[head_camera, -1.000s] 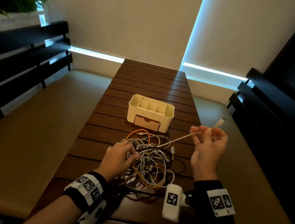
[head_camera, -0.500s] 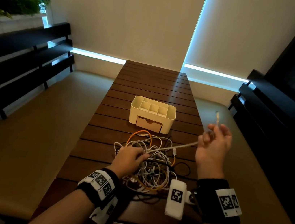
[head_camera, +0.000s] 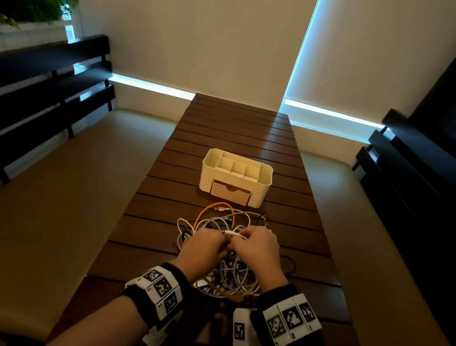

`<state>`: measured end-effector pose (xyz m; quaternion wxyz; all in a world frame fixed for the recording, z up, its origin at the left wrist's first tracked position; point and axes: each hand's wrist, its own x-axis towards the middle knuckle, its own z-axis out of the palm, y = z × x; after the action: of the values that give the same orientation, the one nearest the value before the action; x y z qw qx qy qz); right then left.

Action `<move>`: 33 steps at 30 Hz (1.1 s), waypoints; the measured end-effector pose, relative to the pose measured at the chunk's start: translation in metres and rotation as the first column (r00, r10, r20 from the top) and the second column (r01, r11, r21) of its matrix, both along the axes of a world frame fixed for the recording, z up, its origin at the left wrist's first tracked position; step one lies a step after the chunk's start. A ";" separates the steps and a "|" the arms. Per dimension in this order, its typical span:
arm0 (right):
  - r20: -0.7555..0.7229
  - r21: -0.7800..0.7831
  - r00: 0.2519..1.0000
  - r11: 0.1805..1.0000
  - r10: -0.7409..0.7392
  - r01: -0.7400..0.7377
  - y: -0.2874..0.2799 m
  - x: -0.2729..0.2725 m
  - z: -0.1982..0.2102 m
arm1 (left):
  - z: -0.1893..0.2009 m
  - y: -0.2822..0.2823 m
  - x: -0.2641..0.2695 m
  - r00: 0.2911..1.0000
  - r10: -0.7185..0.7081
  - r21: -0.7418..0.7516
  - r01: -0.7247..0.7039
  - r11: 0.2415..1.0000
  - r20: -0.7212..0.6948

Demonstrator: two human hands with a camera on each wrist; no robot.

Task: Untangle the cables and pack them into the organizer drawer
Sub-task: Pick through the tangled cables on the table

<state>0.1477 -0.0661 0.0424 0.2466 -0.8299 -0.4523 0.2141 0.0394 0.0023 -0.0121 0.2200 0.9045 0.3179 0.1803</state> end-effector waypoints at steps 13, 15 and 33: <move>-0.648 0.649 0.758 0.577 0.078 0.496 -0.016 0.024 0.041 | -0.032 0.006 -0.019 0.992 0.101 -0.154 -0.088 0.984 0.076; -0.684 0.649 0.721 0.544 0.112 0.532 -0.019 0.026 0.044 | -0.033 0.007 -0.019 0.987 0.137 -0.169 -0.121 0.978 0.089; 0.300 0.120 0.854 0.871 0.425 -0.476 -0.014 0.002 -0.030 | -0.024 0.000 -0.002 0.989 0.134 -0.061 -0.138 0.989 -0.070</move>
<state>0.1498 -0.0801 0.0128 0.2045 -0.6938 -0.6818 0.1094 0.0374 0.0025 -0.0362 0.2261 0.8784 0.3917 0.1546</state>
